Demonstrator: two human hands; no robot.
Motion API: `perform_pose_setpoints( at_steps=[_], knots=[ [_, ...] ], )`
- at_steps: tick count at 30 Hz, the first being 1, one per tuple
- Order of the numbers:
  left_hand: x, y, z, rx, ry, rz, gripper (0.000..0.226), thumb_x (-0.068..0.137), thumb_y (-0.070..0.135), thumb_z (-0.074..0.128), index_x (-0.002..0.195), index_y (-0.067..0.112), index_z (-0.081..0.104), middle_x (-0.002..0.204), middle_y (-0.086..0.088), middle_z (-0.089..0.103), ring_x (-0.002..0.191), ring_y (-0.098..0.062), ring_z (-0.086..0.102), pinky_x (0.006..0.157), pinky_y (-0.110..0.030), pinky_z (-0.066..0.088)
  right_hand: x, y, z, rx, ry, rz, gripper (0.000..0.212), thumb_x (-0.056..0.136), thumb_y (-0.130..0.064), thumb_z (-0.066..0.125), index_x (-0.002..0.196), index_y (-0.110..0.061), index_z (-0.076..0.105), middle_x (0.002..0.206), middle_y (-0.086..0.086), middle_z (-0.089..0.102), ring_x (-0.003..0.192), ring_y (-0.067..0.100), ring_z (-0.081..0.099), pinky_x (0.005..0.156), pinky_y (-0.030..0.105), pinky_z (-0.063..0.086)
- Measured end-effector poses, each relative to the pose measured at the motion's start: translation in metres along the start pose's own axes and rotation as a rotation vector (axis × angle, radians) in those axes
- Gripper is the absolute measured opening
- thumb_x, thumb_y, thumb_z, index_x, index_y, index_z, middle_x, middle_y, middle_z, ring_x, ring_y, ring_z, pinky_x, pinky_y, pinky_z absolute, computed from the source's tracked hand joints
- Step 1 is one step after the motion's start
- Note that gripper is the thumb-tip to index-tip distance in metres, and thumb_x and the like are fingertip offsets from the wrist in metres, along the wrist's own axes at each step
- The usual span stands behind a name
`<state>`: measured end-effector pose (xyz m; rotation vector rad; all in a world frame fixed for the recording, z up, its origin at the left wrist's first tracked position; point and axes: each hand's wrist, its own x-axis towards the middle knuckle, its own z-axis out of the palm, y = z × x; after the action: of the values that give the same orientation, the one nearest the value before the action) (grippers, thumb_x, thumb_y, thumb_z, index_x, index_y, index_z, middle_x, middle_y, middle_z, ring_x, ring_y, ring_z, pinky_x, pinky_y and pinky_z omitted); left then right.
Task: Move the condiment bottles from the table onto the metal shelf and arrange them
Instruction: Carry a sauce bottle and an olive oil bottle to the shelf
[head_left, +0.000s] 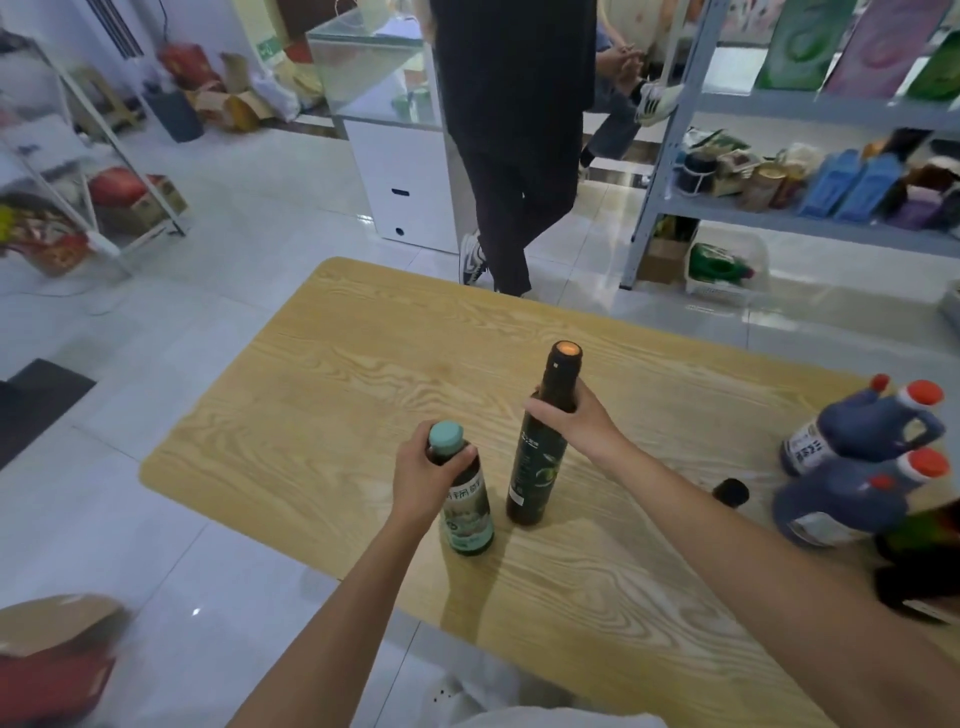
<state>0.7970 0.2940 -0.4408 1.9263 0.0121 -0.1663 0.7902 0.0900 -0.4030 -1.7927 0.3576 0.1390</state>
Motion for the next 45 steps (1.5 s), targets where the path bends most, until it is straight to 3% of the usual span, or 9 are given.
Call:
perform_pose_setpoints(
  at_steps=[6, 11, 15, 20, 25, 29, 32, 37, 45],
  knots=[
    [0.000, 0.003, 0.006, -0.253, 0.014, -0.157, 0.022, 0.082, 0.011, 0.070, 0.103, 0.010, 0.064, 0.093, 0.002, 0.067, 0.083, -0.003, 0.061, 0.064, -0.014, 0.046, -0.008, 0.009, 0.012, -0.021, -0.235, -0.025, 0.047, 0.072, -0.025, 0.080, 0.111, -0.022, 0.053, 0.101, -0.005, 0.062, 0.094, 0.009, 0.058, 0.078, 0.029, 0.045],
    [-0.004, 0.004, 0.006, -0.302, -0.010, -0.160, 0.017, 0.083, 0.009, 0.069, 0.097, 0.016, 0.064, 0.093, 0.000, 0.069, 0.084, -0.008, 0.064, 0.067, -0.018, 0.049, -0.012, 0.023, 0.033, -0.119, -0.337, -0.131, 0.071, 0.061, -0.019, 0.087, 0.118, -0.030, 0.047, 0.113, -0.009, 0.059, 0.107, 0.006, 0.056, 0.092, 0.030, 0.046],
    [-0.010, 0.001, 0.006, -0.365, 0.000, -0.206, 0.021, 0.086, 0.014, 0.067, 0.102, 0.024, 0.059, 0.099, 0.005, 0.066, 0.091, -0.006, 0.062, 0.071, -0.020, 0.048, -0.009, 0.029, 0.039, -0.155, -0.356, -0.128, 0.066, 0.062, -0.011, 0.084, 0.112, -0.033, 0.047, 0.109, -0.011, 0.058, 0.109, 0.012, 0.055, 0.093, 0.032, 0.045],
    [-0.013, -0.010, -0.004, -0.318, -0.071, -0.295, 0.038, 0.084, 0.029, 0.070, 0.117, 0.024, 0.052, 0.110, 0.004, 0.063, 0.102, -0.012, 0.059, 0.081, -0.032, 0.046, -0.010, 0.045, 0.040, -0.257, -0.368, -0.056, 0.084, 0.059, -0.003, 0.081, 0.124, -0.039, 0.041, 0.118, -0.009, 0.057, 0.117, 0.013, 0.050, 0.097, 0.033, 0.043],
    [-0.018, -0.021, -0.008, -0.250, -0.219, -0.378, 0.044, 0.081, 0.030, 0.072, 0.116, 0.023, 0.046, 0.119, -0.002, 0.058, 0.110, -0.018, 0.056, 0.091, -0.038, 0.046, -0.015, 0.059, 0.042, -0.423, -0.327, 0.010, 0.082, 0.056, -0.012, 0.087, 0.126, -0.027, 0.047, 0.121, -0.004, 0.059, 0.117, 0.018, 0.052, 0.099, 0.037, 0.044],
    [-0.024, -0.016, -0.003, -0.259, -0.157, -0.278, 0.037, 0.080, 0.026, 0.073, 0.112, 0.024, 0.054, 0.110, 0.005, 0.062, 0.103, -0.010, 0.058, 0.081, -0.028, 0.046, -0.020, 0.057, 0.039, -0.410, -0.198, 0.061, 0.060, 0.060, -0.038, 0.085, 0.112, -0.028, 0.057, 0.109, -0.009, 0.065, 0.102, 0.011, 0.060, 0.089, 0.031, 0.049],
    [-0.017, -0.012, -0.006, -0.334, -0.042, -0.332, 0.044, 0.079, 0.030, 0.074, 0.117, 0.016, 0.058, 0.113, -0.003, 0.065, 0.104, -0.020, 0.060, 0.085, -0.036, 0.049, -0.027, 0.047, 0.033, -0.214, -0.161, 0.116, 0.038, 0.072, -0.044, 0.076, 0.102, -0.026, 0.061, 0.101, -0.002, 0.069, 0.090, 0.011, 0.064, 0.080, 0.028, 0.052],
    [-0.013, 0.008, -0.020, -0.452, 0.007, -0.359, 0.026, 0.088, 0.034, 0.062, 0.107, 0.016, 0.062, 0.101, -0.005, 0.068, 0.088, -0.019, 0.063, 0.071, -0.033, 0.049, -0.039, 0.018, 0.027, -0.006, -0.119, 0.131, 0.046, 0.074, -0.042, 0.075, 0.112, -0.025, 0.054, 0.106, 0.002, 0.065, 0.094, 0.017, 0.063, 0.083, 0.035, 0.051],
    [-0.016, 0.067, -0.068, -0.592, 0.002, -0.186, 0.012, 0.084, 0.025, 0.064, 0.082, 0.013, 0.061, 0.072, -0.004, 0.064, 0.062, -0.020, 0.060, 0.063, -0.029, 0.048, -0.057, -0.056, 0.046, -0.122, -0.107, -0.006, 0.055, 0.065, -0.051, 0.078, 0.107, -0.027, 0.053, 0.099, -0.005, 0.065, 0.087, 0.013, 0.064, 0.073, 0.032, 0.053]
  ],
)
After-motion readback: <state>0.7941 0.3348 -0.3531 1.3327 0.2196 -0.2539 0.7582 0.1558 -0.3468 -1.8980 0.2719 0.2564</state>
